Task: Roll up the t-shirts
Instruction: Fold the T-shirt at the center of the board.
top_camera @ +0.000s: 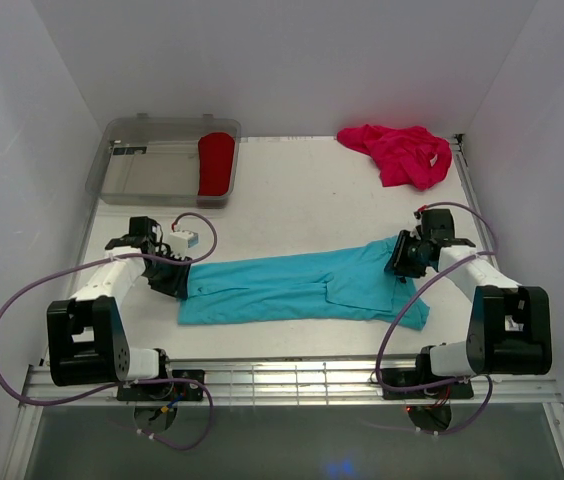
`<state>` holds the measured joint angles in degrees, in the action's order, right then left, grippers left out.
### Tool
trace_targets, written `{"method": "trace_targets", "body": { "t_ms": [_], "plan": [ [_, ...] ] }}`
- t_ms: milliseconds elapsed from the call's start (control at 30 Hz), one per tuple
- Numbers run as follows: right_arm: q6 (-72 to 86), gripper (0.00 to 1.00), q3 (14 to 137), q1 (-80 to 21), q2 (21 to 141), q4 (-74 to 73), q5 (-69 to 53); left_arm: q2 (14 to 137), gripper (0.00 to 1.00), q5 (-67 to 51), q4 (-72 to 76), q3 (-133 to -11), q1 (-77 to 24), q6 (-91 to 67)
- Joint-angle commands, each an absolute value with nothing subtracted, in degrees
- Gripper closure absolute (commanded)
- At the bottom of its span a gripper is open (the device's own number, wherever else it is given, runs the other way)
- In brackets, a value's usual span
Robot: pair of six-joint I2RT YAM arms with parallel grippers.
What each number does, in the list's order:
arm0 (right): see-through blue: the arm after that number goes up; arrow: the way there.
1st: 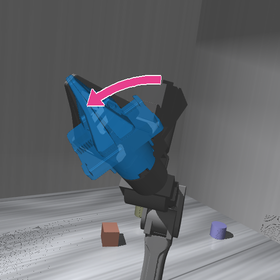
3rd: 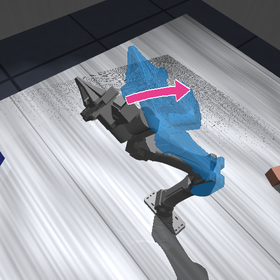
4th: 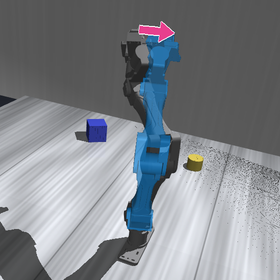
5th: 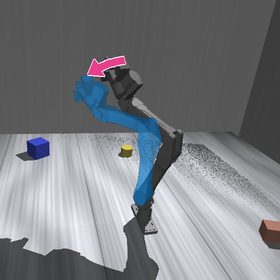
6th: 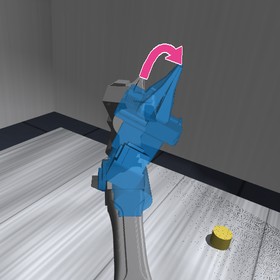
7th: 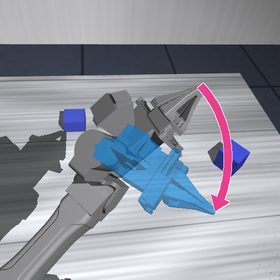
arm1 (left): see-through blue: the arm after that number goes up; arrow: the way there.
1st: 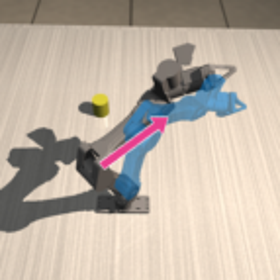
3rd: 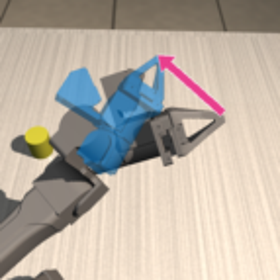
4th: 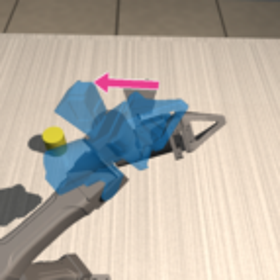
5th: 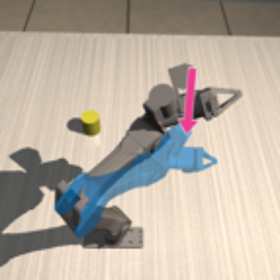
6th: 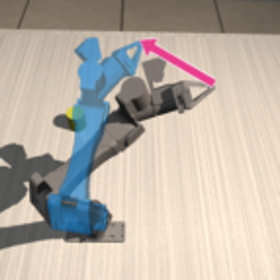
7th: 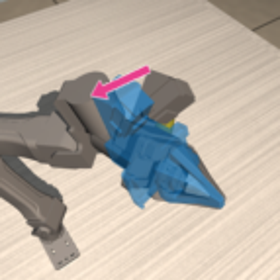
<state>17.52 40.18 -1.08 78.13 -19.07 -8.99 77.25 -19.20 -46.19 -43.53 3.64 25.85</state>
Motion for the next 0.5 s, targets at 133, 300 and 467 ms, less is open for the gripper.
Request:
{"method": "trace_targets", "body": {
  "t_ms": [133, 300, 467],
  "plan": [
    [16.8, 0.58, 39.2, -0.7, 77.4, -17.1, -6.6, 75.4, 0.56, -19.0, -45.5, -42.5, 4.0, 26.7],
    [16.1, 0.56, 39.6, -0.7, 76.1, -17.7, -4.4, 76.3, 0.56, -19.3, -45.4, -42.9, 4.0, 26.5],
    [15.4, 0.54, 38.9, -0.7, 79.3, -15.6, -7.0, 76.4, 0.56, -18.8, -45.4, -43.2, 4.0, 26.6]
  ]
}}
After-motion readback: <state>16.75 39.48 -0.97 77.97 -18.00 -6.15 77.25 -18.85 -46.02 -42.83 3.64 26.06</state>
